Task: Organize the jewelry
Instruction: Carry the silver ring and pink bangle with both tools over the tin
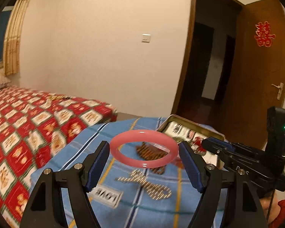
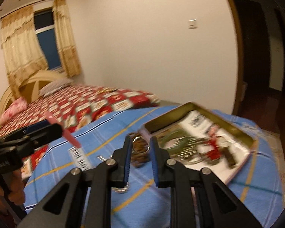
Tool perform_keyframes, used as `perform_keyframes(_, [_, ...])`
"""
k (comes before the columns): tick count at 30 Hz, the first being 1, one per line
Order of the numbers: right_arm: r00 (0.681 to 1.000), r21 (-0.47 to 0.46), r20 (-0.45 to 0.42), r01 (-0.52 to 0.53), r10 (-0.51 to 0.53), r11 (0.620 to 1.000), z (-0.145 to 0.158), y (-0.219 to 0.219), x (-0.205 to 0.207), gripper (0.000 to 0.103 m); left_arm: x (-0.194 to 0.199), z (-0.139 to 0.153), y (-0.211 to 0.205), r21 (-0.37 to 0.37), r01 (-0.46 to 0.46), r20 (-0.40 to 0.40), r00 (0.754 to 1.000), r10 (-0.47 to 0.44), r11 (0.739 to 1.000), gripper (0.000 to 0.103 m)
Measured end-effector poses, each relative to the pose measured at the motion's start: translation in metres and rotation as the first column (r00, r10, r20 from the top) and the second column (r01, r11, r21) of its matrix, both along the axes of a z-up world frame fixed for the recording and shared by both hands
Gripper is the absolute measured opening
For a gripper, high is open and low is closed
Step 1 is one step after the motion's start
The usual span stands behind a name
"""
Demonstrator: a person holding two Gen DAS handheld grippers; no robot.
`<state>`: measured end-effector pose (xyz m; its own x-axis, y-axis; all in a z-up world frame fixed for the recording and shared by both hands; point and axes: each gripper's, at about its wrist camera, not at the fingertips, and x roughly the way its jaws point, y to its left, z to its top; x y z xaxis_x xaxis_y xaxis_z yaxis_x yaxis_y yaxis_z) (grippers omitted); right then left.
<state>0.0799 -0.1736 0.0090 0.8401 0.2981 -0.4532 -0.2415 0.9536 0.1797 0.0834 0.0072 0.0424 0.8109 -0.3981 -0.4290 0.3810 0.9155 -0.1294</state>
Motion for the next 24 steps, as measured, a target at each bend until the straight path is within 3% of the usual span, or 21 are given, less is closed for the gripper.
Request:
perform_keyframes(9, [0.99,0.024,-0.022,0.141,-0.14,0.99,-0.002,-0.066,0.013,0.022,0.027,0.009,-0.063,0.023,0.103,0.03,0.994,-0.104,0.994,0.075])
perform_keyframes(17, [0.984,-0.022,-0.092,0.151,-0.152,0.988,-0.019,-0.081,0.016,0.022,0.046,-0.008,-0.119,0.054,0.204,-0.006,0.979,-0.204,0.977,0.075])
perform_keyframes(20, [0.982,-0.063,-0.105,0.152,-0.158,0.986,-0.025,-0.083,0.017,0.023,0.046,-0.019,-0.128,0.068,0.225,-0.031,0.974,-0.223,0.972,0.075])
perform_keyframes(24, [0.981,-0.035,-0.131,0.136,-0.14,0.99,-0.032,-0.095,0.015,0.023,0.046,-0.032,-0.13,0.072,0.248,-0.077,0.967,-0.243,0.966,0.075])
